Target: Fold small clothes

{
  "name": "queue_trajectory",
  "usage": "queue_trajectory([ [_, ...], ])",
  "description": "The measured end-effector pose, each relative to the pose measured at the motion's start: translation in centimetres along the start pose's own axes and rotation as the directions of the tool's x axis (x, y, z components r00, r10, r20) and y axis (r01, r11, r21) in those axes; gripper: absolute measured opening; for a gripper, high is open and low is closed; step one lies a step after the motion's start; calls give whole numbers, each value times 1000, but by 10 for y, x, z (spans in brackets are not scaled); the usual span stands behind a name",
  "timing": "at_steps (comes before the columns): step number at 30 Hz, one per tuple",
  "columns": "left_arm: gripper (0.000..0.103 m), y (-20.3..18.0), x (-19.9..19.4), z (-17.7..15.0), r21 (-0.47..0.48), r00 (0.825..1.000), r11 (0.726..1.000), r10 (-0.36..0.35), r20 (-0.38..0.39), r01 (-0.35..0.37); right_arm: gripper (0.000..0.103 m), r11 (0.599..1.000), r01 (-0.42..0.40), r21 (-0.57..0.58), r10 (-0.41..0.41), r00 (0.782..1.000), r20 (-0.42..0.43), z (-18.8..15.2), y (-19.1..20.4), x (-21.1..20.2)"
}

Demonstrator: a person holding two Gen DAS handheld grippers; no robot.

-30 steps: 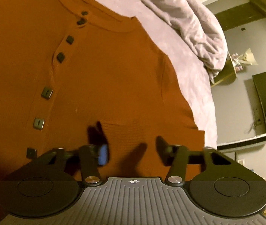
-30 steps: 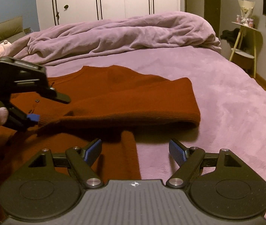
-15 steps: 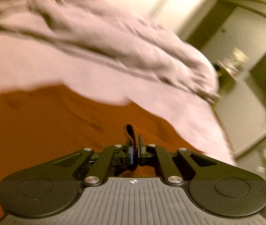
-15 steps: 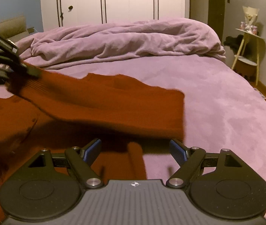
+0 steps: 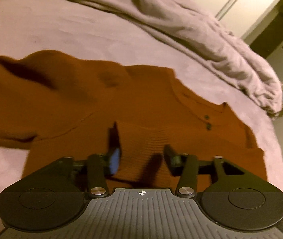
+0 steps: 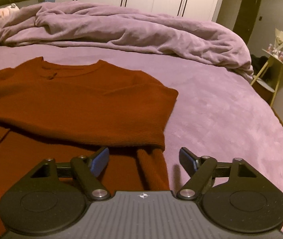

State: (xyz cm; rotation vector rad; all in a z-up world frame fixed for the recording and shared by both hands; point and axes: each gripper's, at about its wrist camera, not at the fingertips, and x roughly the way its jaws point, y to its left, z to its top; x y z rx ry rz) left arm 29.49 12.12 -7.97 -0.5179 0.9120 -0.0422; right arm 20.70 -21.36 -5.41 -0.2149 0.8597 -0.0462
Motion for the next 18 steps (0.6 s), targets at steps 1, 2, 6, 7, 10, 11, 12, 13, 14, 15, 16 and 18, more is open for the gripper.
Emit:
queue_trajectory([
  [1, 52, -3, 4, 2, 11, 1000, 1000, -10, -8, 10, 68, 1000, 9, 2, -9, 1000, 6, 0, -1, 1],
  [2, 49, -8, 8, 4, 24, 1000, 1000, -10, -10, 10, 64, 1000, 14, 1, -14, 1000, 9, 0, -1, 2],
  [6, 6, -20, 20, 7, 87, 999, 995, 41, -18, -39, 44, 1000, 13, 4, -13, 1000, -2, 2, 1, 10],
  [7, 6, -21, 17, 8, 95, 999, 995, 41, -6, -40, 41, 1000, 14, -9, -14, 1000, 2, 3, 3, 12],
  [10, 6, -30, 3, 17, 133, 997, 990, 30, 71, -39, 37, 998, 42, -46, -41, 999, 16, 5, 9, 14],
  [11, 6, -34, -2, 21, 140, 995, 990, 20, 96, -33, 37, 998, 43, -42, -43, 999, 14, 6, 9, 15],
  [12, 6, -37, -8, 25, 147, 993, 989, 10, 120, -27, 37, 998, 44, -35, -44, 999, 13, 7, 9, 17],
  [13, 6, -41, -13, 29, 156, 990, 987, 0, 144, -22, 37, 998, 47, -34, -47, 999, 12, 8, 10, 17],
  [14, 6, -44, -18, 34, 165, 986, 986, -1, 168, -27, 37, 998, 52, -37, -52, 999, 14, 8, 11, 18],
  [15, 6, -47, -22, 37, 171, 982, 985, 2, 190, -35, 37, 997, 62, -40, -61, 998, 18, 9, 12, 18],
  [16, 6, -49, -27, 41, 180, 977, 983, 3, 214, -42, 37, 997, 66, -47, -65, 998, 22, 10, 14, 18],
  [18, 6, -52, -35, 49, 187, 967, 980, 13, 255, -62, 38, 996, 68, -58, -66, 997, 33, 13, 18, 18],
])
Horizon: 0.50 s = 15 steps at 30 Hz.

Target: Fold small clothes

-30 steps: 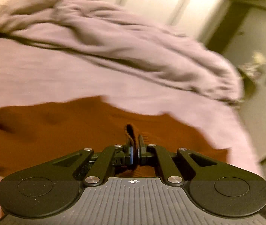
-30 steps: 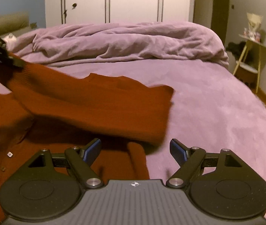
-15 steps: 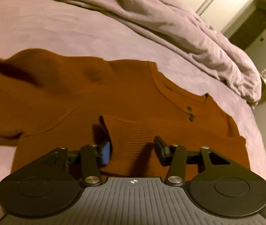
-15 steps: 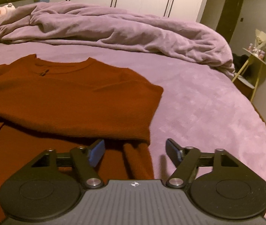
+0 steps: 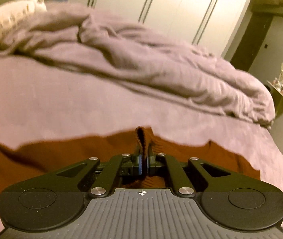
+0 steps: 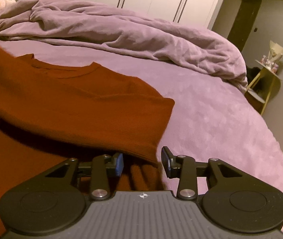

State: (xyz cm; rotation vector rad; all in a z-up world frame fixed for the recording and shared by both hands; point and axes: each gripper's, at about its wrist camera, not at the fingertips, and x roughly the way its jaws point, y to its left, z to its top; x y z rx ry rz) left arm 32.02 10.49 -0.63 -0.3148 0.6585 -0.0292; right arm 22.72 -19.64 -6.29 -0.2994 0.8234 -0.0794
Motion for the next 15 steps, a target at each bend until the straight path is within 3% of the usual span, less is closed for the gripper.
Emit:
queue_trajectory([
  [4, 6, 3, -4, 6, 22, 999, 999, 27, 33, -28, 38, 1000, -22, -6, 22, 1000, 17, 6, 6, 1],
  [5, 6, 4, -1, 4, 29, 999, 999, 35, 25, -36, 35, 1000, -20, -10, 20, 1000, 19, 7, 7, 2],
  [6, 6, 5, 3, 1, 35, 999, 999, 41, 13, -42, 23, 1000, -14, -19, 14, 1000, 15, 8, 8, 4],
  [7, 6, 6, 6, -2, 40, 999, 998, 49, 0, -49, 19, 1000, 1, -27, -1, 1000, 10, 8, 8, 7],
  [10, 6, 10, 21, -18, 64, 996, 995, 77, -51, -74, 19, 997, 69, -25, -69, 998, -1, 3, 2, 16],
  [15, 6, 20, 42, -44, 103, 981, 987, 140, -133, -127, 25, 1000, 4, -19, -5, 999, -33, -1, -4, 7],
])
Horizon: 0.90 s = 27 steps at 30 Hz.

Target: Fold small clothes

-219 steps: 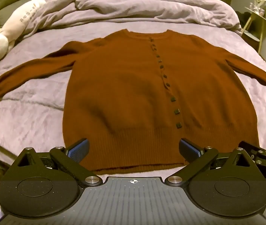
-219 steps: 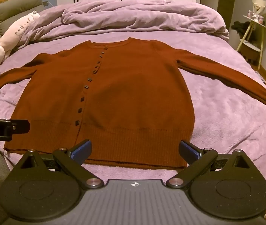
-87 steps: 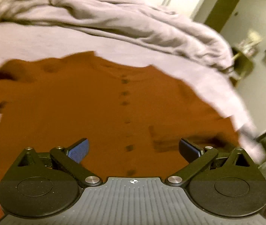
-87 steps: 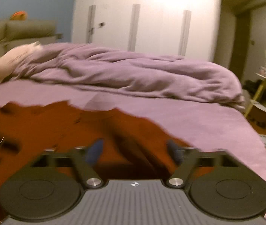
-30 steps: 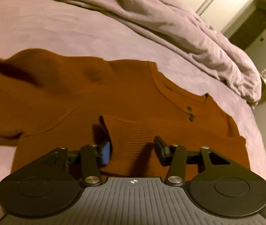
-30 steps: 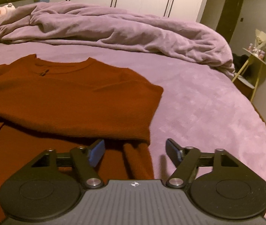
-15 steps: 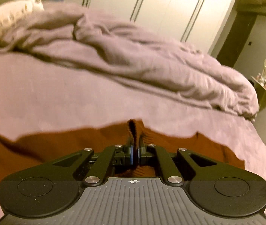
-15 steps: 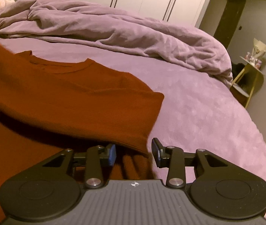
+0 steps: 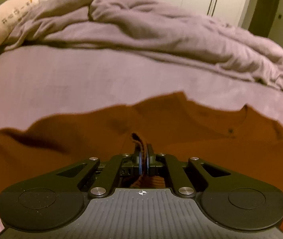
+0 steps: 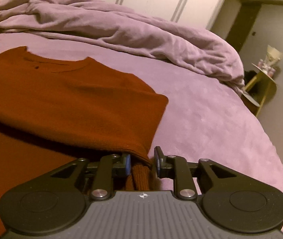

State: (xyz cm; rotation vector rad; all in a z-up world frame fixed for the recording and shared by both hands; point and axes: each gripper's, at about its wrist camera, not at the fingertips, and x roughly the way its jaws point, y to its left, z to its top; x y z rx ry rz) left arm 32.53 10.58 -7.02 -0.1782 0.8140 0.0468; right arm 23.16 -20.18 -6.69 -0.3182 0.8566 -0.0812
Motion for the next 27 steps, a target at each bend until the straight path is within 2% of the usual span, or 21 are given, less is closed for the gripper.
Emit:
queue_trajectory([
  [4, 6, 6, 3, -6, 5, 1000, 1000, -10, -10, 10, 39, 987, -106, 122, 109, 994, -16, -3, -26, -26],
  [8, 6, 6, 5, -8, -3, 1000, 1000, -15, -17, 15, 39, 961, -157, 229, 151, 988, 43, 9, -44, -48],
  [12, 6, 3, 3, -6, 4, 1000, 1000, -8, -8, 9, 39, 971, -179, 158, 168, 982, 81, 34, -22, -37],
  [17, 6, 4, -2, 3, 17, 999, 1000, -9, 32, 8, 32, 973, -219, 65, 220, 976, 4, 44, 21, 2],
  [21, 6, 6, -5, 10, 34, 998, 999, -11, 70, 9, 32, 986, -164, 6, 164, 986, -12, 36, 41, 14],
  [27, 10, 13, 10, -6, 23, 999, 999, 23, -28, -22, 40, 987, -159, 10, 160, 987, -11, 32, 40, 21],
])
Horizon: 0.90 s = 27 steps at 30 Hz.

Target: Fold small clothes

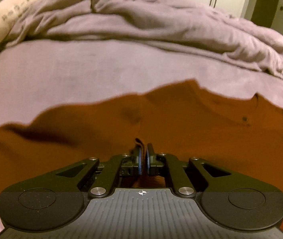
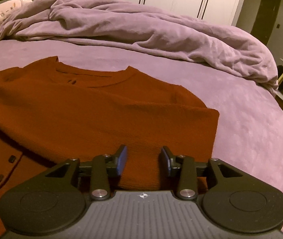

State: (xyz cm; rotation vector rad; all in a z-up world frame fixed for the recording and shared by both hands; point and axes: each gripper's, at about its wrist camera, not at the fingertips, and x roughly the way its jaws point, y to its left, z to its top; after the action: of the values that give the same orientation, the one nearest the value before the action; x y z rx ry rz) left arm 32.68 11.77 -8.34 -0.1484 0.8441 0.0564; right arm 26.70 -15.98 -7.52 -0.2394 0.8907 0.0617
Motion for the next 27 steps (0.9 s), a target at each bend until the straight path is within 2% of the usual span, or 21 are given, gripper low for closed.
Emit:
queue_trajectory([
  [2, 17, 2, -9, -2, -2, 1000, 1000, 9, 16, -9, 42, 1000, -8, -5, 8, 1000, -4, 0, -3, 1],
  [4, 33, 1, -21, 0, 8, 999, 1000, 22, 35, -22, 45, 1000, -12, -5, 12, 1000, -1, -1, -6, 0],
  [5, 36, -1, -29, 1, 19, 998, 1000, 15, 57, -16, 48, 1000, -8, -6, 8, 1000, -2, -2, -7, 0],
  [7, 55, -7, -42, 1, 33, 995, 999, -10, 96, 6, 57, 1000, 11, -15, -11, 1000, -8, 0, -7, 1],
  [10, 68, -23, -46, 0, 58, 993, 997, -55, 103, 49, 61, 1000, 22, -13, -23, 1000, -17, 2, -7, 3],
  [14, 70, -40, -24, -10, 71, 997, 995, -65, 32, 63, 62, 1000, 22, -21, -22, 1000, -2, -1, -8, 3],
  [16, 70, -41, -9, -17, 64, 999, 997, -36, -8, 36, 66, 1000, 17, -14, -17, 1000, 9, -4, -12, 3],
  [17, 71, -39, -5, -20, 63, 1000, 998, -20, 0, 20, 68, 1000, 14, -5, -14, 1000, 13, -5, -14, 3],
  [19, 72, -37, -6, -23, 67, 1000, 998, 0, 23, -1, 80, 1000, 21, 18, -22, 1000, 16, -7, -19, 4],
  [21, 73, -37, -7, -23, 75, 1000, 997, 2, 20, -3, 87, 997, 14, 70, -15, 1000, 12, -8, -28, 7],
  [23, 73, -36, -9, -22, 83, 1000, 996, 12, 22, -14, 99, 993, 30, 116, -30, 1000, -3, -9, -35, 11],
  [27, 77, -24, -16, -25, 48, 999, 998, 34, 20, -35, 99, 983, 11, 183, -8, 1000, -17, -12, -44, 14],
])
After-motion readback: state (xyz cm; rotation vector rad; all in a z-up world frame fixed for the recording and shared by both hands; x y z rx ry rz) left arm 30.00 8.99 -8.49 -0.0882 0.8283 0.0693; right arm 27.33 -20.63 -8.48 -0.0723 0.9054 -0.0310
